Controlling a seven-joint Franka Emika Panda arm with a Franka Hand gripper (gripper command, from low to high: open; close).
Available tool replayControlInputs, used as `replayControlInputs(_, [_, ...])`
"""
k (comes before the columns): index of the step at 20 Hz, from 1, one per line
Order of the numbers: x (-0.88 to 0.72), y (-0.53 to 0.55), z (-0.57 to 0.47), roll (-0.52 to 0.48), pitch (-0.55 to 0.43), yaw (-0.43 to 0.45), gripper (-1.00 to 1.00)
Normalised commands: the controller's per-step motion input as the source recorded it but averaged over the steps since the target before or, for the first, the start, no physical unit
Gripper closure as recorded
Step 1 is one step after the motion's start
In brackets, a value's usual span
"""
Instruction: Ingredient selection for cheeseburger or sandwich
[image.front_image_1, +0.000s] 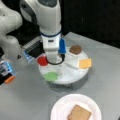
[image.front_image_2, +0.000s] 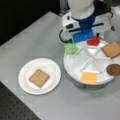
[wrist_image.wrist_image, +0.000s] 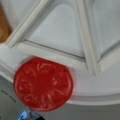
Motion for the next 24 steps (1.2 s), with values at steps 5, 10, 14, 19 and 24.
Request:
replayControlInputs(5, [0.15, -0.1, 0.13, 0.207, 0.176, -0.39, -1.0])
replayControlInputs(10, [0.14, -0.09, 0.17, 0.144, 0.17, -0.211, -1.0])
replayControlInputs(14, [0.16, 0.01, 0.13, 0.152, 0.158, -0.138, -1.0])
replayControlInputs(19, [0.28, -0.16, 0.16, 0.172, 0.175, -0.109, -1.0])
replayControlInputs(24, [0.38, -0.3, 0.13, 0.22, 0.236, -0.031, -1.0])
